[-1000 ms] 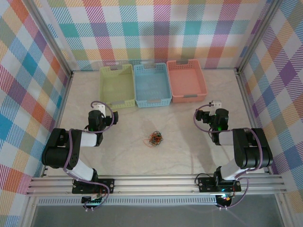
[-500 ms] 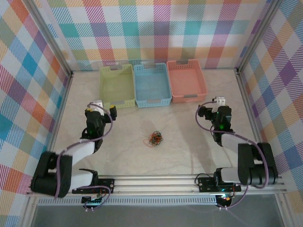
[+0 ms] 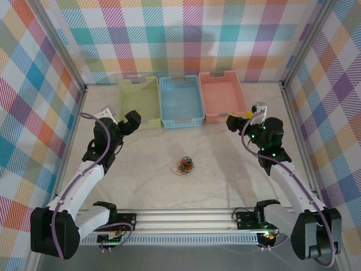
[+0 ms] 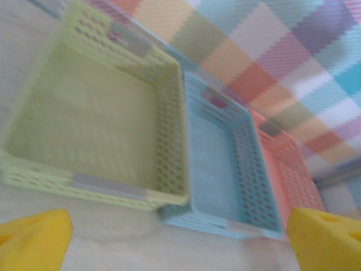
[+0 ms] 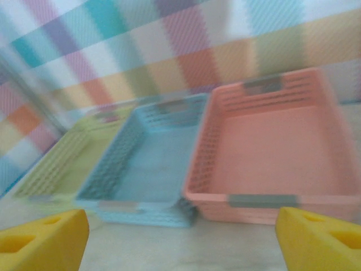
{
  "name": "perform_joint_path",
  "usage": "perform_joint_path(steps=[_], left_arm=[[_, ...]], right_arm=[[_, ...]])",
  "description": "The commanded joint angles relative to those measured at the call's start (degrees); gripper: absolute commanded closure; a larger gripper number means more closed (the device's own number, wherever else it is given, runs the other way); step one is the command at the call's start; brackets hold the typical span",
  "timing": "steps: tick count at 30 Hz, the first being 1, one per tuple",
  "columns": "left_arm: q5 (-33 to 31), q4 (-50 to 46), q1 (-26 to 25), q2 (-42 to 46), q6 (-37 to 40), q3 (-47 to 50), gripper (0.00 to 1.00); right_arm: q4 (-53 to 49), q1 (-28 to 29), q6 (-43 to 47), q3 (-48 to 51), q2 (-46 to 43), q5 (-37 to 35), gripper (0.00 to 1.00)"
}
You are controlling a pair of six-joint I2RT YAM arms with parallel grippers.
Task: Untangle the cables
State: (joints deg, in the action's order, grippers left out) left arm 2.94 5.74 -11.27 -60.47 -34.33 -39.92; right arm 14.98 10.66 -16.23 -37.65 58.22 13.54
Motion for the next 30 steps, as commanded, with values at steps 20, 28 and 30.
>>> perform_joint_path(steps=[20,28,30], left_arm=[[5.2,-8.4,-14.1,-4.1,-0.5,3.0,0.07],[6.1,-6.6,-14.3,-8.1,-0.9,3.1,0.08],[6.6,-6.3,-14.3,-8.6,-1.3,3.2,0.08]], right_arm=[[-17.9,22.2,11.1,-12.8,25.1,4.7,0.51],[-22.0,27.6,26.0,-14.0,27.2,6.9,0.54],[-22.0,28.1,28.0,-13.3,27.0,7.1,0.59]])
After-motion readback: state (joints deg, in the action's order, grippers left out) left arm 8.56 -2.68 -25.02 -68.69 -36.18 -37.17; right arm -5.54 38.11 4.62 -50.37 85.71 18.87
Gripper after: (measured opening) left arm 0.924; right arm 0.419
